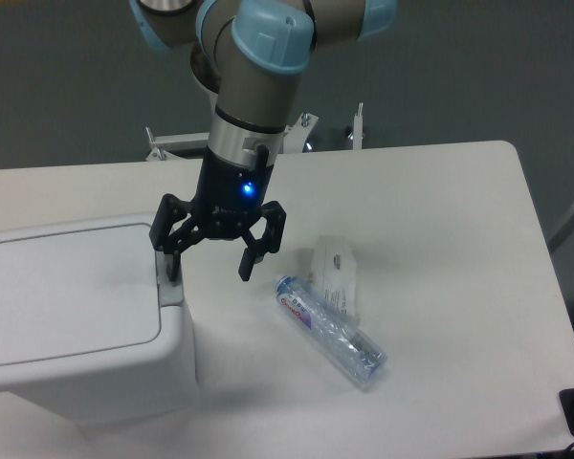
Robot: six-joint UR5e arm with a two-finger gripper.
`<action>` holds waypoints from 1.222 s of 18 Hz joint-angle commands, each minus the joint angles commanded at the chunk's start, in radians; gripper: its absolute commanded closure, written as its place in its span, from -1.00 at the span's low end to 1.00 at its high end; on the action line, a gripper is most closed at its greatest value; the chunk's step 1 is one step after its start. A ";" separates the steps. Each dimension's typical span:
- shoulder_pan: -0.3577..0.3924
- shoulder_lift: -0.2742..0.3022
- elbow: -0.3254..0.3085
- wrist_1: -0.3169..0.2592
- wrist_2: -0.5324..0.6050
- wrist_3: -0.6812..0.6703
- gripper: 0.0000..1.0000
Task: Open the trash can
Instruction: 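Lift the gripper up and away from the opened trash can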
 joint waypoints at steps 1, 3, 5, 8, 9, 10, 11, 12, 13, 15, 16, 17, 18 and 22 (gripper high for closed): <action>0.000 -0.002 0.000 0.000 0.000 0.000 -1.00; 0.000 -0.006 -0.005 0.000 0.000 0.000 -1.00; 0.000 -0.008 -0.005 0.000 0.000 -0.002 -1.00; 0.000 -0.006 -0.003 -0.002 0.000 0.000 -1.00; 0.002 -0.005 0.011 -0.003 -0.002 0.000 -1.00; 0.005 0.000 0.027 0.009 -0.002 0.000 -1.00; 0.009 0.000 0.041 0.015 -0.003 -0.002 -1.00; 0.027 0.003 0.057 0.017 -0.002 0.000 -1.00; 0.050 0.006 0.072 0.020 0.000 0.008 -1.00; 0.087 0.006 0.122 0.023 0.000 0.012 -1.00; 0.109 0.008 0.136 0.023 0.000 0.020 -1.00; 0.136 0.009 0.146 0.023 0.000 0.038 -1.00; 0.178 0.009 0.161 0.020 0.000 0.085 -1.00; 0.290 0.011 0.184 0.008 0.109 0.176 -1.00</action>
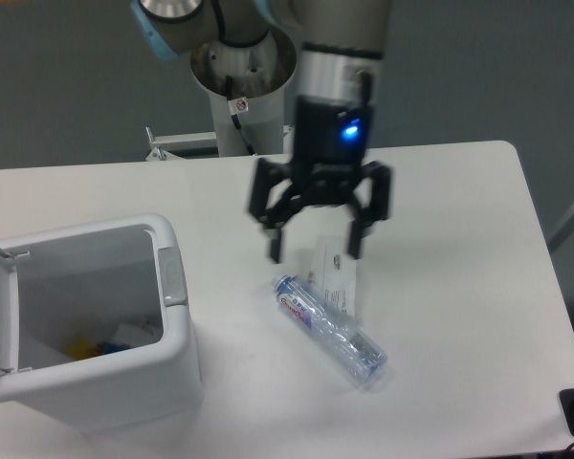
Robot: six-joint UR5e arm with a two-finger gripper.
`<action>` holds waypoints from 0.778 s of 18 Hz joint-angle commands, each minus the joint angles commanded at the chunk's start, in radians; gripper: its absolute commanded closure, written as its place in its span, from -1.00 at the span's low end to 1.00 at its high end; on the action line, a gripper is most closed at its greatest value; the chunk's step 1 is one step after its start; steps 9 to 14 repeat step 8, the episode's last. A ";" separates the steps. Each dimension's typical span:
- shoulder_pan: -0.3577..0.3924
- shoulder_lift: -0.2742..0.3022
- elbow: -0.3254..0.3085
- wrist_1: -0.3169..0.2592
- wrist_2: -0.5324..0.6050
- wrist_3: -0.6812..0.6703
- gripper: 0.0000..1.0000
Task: Open the trash can
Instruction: 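Lift the gripper up and away from the opened trash can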
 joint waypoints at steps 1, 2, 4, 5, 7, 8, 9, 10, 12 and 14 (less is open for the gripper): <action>0.023 -0.002 -0.003 -0.009 0.035 0.061 -1.00; 0.052 0.000 -0.012 -0.041 0.060 0.154 -1.00; 0.080 0.008 -0.011 -0.121 0.100 0.340 -1.00; 0.110 0.009 -0.011 -0.156 0.143 0.444 -1.00; 0.154 0.009 -0.021 -0.196 0.216 0.647 -1.00; 0.170 0.009 -0.021 -0.195 0.235 0.681 -1.00; 0.170 0.009 -0.021 -0.195 0.235 0.681 -1.00; 0.170 0.009 -0.021 -0.195 0.235 0.681 -1.00; 0.170 0.009 -0.021 -0.195 0.235 0.681 -1.00; 0.170 0.009 -0.021 -0.195 0.235 0.681 -1.00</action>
